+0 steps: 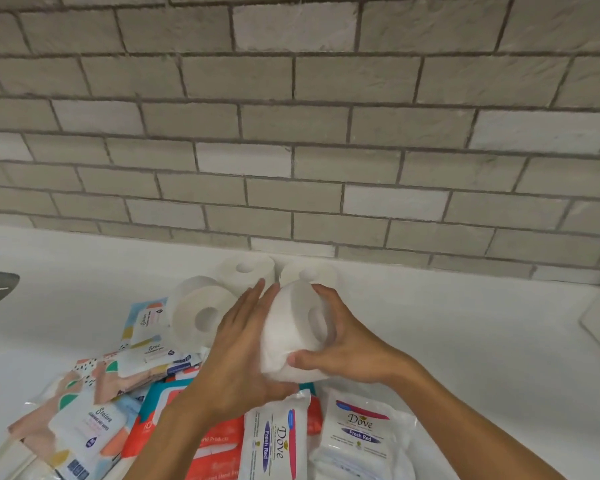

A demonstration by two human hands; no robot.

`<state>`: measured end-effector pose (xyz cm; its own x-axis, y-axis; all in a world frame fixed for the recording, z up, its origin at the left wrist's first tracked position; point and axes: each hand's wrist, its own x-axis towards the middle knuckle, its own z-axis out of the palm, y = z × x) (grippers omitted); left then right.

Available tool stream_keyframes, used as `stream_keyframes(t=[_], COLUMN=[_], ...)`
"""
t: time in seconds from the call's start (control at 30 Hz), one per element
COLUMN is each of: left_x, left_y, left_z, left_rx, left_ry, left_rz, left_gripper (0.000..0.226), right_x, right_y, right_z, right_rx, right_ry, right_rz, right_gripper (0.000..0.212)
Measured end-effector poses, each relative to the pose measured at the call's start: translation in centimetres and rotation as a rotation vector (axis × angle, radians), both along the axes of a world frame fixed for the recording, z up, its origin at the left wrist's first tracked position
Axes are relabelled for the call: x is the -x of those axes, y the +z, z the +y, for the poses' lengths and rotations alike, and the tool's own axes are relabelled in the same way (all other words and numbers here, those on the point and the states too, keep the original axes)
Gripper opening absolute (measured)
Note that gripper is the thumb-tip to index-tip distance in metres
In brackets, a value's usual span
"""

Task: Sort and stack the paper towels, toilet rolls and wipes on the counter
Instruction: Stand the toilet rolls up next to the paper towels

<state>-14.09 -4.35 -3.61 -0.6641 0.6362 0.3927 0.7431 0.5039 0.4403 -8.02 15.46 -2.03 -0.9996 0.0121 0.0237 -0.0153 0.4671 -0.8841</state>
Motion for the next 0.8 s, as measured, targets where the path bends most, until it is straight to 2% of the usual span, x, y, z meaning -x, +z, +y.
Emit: stream_keyframes(t=[0.17, 0.27, 0.33, 0.4, 0.47, 0.57, 0.63, 0.8], left_x=[-0.2, -0.3, -0.5, -0.5, -0.3, 0.1, 0.4, 0.3], left_y=[1.1, 0.5, 0.1, -0.3, -0.8, -1.0, -1.1, -1.0], left_z=[0.5, 0.3, 0.1, 0.0, -0.1, -0.2, 0.0, 0.9], left_rx=[-0.134, -0.319, -0.413, -0.452, -0.462, -0.46, -0.458, -0.483], left_ry=[0.004, 0.05, 0.118, 0.203, 0.275, 0.354, 0.379, 0.408], left_rz=[-0.037, -0.145, -0.159, -0.143, -0.145, -0.172, -0.183, -0.251], left_gripper=[0.123, 0.117, 0.114, 0.113, 0.114, 0.116, 0.119, 0.119], right_x=[0.5, 0.8, 1.6, 3.5, 5.6, 8.2, 9.5, 12.1], right_y=[0.8, 0.8, 0.9, 0.2, -1.3, -3.9, -5.0, -6.5], right_z=[0.4, 0.2, 0.2, 0.9, 2.0, 3.6, 4.1, 3.7], right_rx=[0.066, 0.183, 0.195, 0.183, 0.144, 0.007, -0.037, 0.051], right_ry=[0.08, 0.061, -0.036, -0.216, -0.38, -0.5, -0.53, -0.505], right_rz=[-0.022, -0.059, -0.06, 0.0, 0.051, 0.018, -0.025, -0.014], right_gripper=[0.106, 0.09, 0.074, 0.07, 0.081, 0.099, 0.105, 0.127])
